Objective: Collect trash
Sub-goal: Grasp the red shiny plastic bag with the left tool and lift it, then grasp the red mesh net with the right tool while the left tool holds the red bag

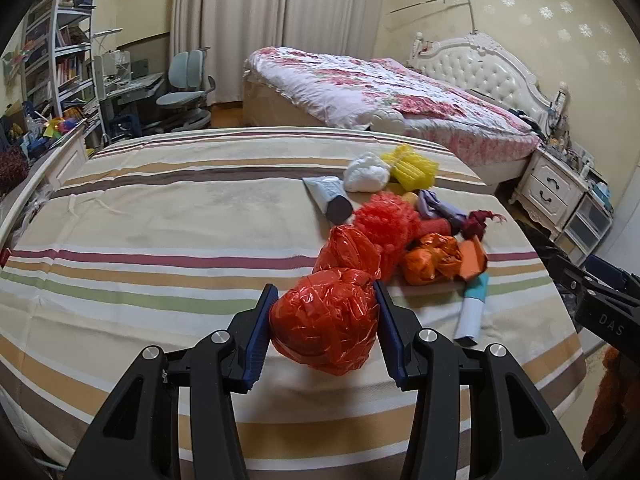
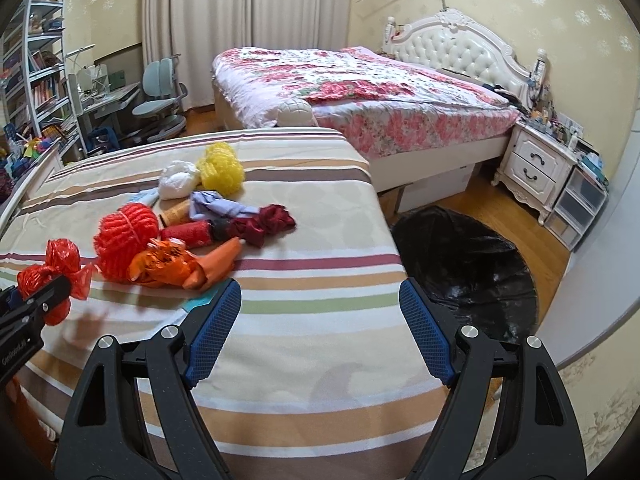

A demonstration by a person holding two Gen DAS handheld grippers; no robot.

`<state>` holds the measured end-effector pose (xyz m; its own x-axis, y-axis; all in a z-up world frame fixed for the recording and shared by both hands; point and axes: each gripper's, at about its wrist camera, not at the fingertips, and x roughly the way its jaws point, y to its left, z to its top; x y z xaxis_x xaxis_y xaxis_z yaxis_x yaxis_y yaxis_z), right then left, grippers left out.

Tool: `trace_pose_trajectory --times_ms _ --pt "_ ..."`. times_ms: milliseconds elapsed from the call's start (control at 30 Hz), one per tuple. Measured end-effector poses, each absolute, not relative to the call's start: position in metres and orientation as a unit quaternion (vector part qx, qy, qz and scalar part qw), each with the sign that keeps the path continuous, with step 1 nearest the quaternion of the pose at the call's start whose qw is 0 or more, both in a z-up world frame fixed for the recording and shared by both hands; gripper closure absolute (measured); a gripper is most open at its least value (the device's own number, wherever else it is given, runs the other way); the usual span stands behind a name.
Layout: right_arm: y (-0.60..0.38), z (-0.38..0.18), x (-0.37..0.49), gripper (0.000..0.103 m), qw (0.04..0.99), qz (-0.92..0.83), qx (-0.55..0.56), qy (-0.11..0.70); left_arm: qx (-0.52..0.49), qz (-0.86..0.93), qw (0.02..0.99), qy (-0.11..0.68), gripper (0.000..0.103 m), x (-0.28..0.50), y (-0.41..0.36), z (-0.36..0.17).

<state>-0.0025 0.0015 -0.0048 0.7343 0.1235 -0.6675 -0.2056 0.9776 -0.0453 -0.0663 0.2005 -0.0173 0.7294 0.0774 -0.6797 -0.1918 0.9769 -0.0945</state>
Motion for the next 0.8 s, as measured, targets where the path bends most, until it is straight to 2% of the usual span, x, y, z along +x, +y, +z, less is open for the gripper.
trace_pose_trajectory --times_ms 400,800 --pt "0.08 0.002 0.012 0.023 0.914 0.171 -0.075 0.359 -0.099 0.137 0.921 0.351 0.055 -0.057 0.263 -0.014" --pt "0.151 -0.014 0.021 0.022 0.89 0.219 -0.116 0.382 -0.116 0.148 0.915 0.357 0.055 -0.053 0.293 -0.022"
